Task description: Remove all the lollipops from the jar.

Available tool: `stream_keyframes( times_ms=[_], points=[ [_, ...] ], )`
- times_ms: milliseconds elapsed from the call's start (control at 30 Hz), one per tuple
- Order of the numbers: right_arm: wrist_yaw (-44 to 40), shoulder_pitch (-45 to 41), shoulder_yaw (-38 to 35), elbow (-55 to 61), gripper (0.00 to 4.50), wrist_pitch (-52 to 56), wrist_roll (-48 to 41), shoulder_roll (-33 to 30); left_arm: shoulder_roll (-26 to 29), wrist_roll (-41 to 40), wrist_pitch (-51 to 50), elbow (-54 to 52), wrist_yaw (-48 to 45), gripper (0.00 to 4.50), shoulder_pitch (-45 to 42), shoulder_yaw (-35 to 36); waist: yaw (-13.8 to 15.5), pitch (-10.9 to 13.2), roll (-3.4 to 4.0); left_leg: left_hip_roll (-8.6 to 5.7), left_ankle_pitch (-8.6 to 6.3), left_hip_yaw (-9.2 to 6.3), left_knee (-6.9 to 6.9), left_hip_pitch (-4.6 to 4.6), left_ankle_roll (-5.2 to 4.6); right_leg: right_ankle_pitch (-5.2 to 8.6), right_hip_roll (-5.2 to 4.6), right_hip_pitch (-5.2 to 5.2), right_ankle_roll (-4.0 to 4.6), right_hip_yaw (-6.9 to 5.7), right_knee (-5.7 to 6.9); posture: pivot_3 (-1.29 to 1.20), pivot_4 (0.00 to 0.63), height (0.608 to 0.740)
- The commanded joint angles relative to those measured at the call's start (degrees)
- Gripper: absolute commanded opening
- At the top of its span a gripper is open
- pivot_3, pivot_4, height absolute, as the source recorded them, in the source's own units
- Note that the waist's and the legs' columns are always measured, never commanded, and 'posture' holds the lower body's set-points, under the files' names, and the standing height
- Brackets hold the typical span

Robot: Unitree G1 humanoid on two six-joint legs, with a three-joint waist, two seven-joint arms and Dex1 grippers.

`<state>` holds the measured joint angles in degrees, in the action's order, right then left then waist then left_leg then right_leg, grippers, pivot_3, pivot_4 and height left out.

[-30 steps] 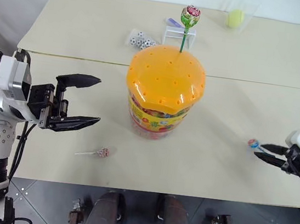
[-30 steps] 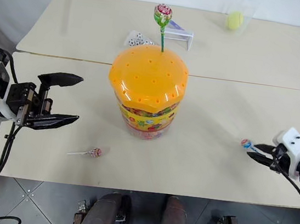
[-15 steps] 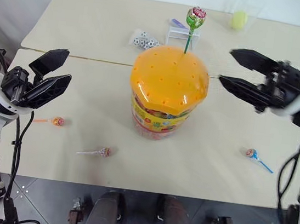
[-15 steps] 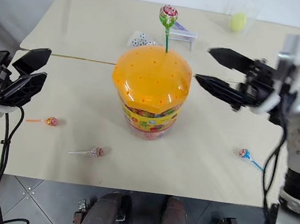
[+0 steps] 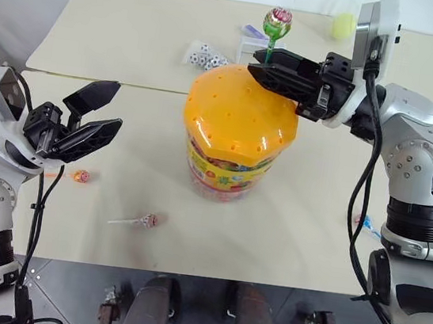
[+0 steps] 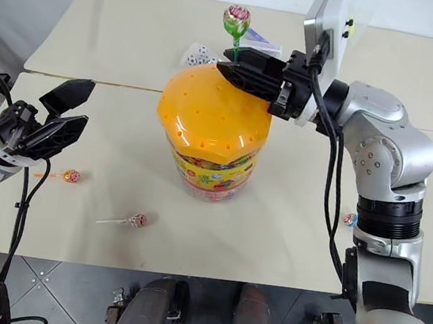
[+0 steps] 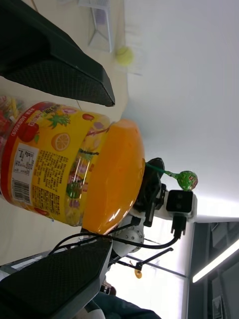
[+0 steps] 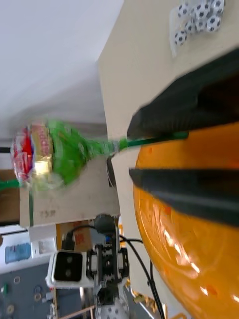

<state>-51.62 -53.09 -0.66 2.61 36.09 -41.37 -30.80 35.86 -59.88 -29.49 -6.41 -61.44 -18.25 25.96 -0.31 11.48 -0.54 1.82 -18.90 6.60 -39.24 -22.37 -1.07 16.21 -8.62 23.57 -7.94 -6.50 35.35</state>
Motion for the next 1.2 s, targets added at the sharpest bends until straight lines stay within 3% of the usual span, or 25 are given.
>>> stream_keyframes(
  times_ms=[33,233,333,433,500,567,667,867,1033,1167,1200],
  points=[
    [-0.7,-1.0,-0.8,0.5,0.02,-0.9,0.5,0.7,-0.6,-2.3,0.5,-2.3,0.9,4.50,-1.5,1.5,0.0,0.0,0.00,0.00,0.00,0.00,0.01,0.00,0.00,0.00,0.01,0.01,0.00,0.00,0.00,0.00,0.150,0.740],
    [-1.7,-2.7,-11.2,-2.8,0.02,-3.8,-5.3,0.2,-0.7,-2.7,0.0,-1.9,0.1,4.50,-3.7,0.3,0.1,0.0,0.00,0.00,0.00,0.02,0.01,-0.02,0.00,0.00,0.01,0.04,0.00,0.01,0.03,0.00,0.150,0.740],
    [-4.3,-0.7,-16.3,-5.0,0.02,-0.2,-6.6,-8.0,0.5,0.4,1.0,-1.8,-3.3,4.50,-5.2,-2.5,1.0,0.0,-0.03,-0.05,0.00,-0.02,-0.01,-0.05,-0.01,0.00,-0.03,0.02,-0.01,0.00,0.01,0.00,0.150,0.740],
    [-8.3,6.4,-15.4,-6.5,0.02,-0.5,0.2,-19.2,2.8,5.6,3.9,-1.0,-8.2,4.50,-5.8,-5.9,1.7,0.0,-0.10,-0.07,-0.05,0.00,-0.01,-0.08,-0.08,-0.01,-0.01,0.00,-0.01,-0.02,-0.18,0.00,0.150,0.740],
    [-11.0,16.7,-13.3,-9.8,0.02,-7.4,10.4,-28.6,4.5,11.2,8.3,-0.2,-13.0,4.50,-5.3,-9.3,1.7,-0.1,-0.14,-0.05,-0.07,0.10,0.07,-0.07,-0.08,0.00,0.02,-0.02,-0.01,-0.04,-0.33,0.00,0.150,0.740],
    [-10.1,25.6,-12.9,-13.6,0.02,-12.8,17.7,-33.7,5.2,15.0,12.1,0.4,-16.6,4.50,-4.8,-11.8,1.6,-0.1,-0.16,-0.06,-0.09,0.25,0.11,-0.04,-0.09,0.00,0.01,-0.02,-0.02,-0.02,-0.39,0.00,0.150,0.740],
    [-6.6,35.1,-11.8,-21.9,0.02,-24.4,26.8,-35.5,4.7,17.2,15.2,0.7,-19.5,4.50,-4.2,-13.8,1.1,-0.1,-0.15,-0.03,-0.09,0.48,0.09,-0.01,-0.10,0.00,0.01,0.01,-0.01,0.04,-0.47,0.00,0.150,0.740],
    [-0.2,37.2,-8.0,-34.5,0.02,-37.4,35.9,-32.2,4.7,18.2,16.4,1.0,-20.5,4.50,-2.5,-14.0,-1.5,0.0,0.00,0.07,0.03,0.67,0.05,0.23,-0.02,0.00,0.02,-0.02,0.02,0.26,-0.29,0.00,0.150,0.740],
    [-4.5,37.5,-11.3,-36.0,1.39,-39.6,31.5,-29.5,6.3,18.1,16.0,0.7,-20.1,4.50,-0.9,-12.5,-1.4,0.0,0.02,0.12,0.02,0.64,0.07,0.24,-0.01,0.00,0.03,-0.01,0.03,0.27,-0.27,0.00,0.150,0.740],
    [-13.4,38.8,-16.8,-31.8,2.72,-45.2,22.7,-27.2,6.5,18.2,16.0,0.7,-18.1,4.50,-0.5,-11.1,-1.1,0.0,0.03,0.11,0.02,0.56,0.04,0.23,-0.02,0.00,0.02,-0.05,0.03,0.24,-0.30,0.00,0.150,0.740],
    [-18.3,39.0,-19.7,-27.0,3.04,-43.9,15.4,-25.0,6.5,19.2,16.7,1.0,-16.2,4.50,0.2,-10.0,-1.0,0.0,0.04,0.10,0.02,0.49,0.04,0.22,-0.02,0.00,0.01,-0.06,0.03,0.24,-0.30,0.00,0.150,0.740]
  ],
)
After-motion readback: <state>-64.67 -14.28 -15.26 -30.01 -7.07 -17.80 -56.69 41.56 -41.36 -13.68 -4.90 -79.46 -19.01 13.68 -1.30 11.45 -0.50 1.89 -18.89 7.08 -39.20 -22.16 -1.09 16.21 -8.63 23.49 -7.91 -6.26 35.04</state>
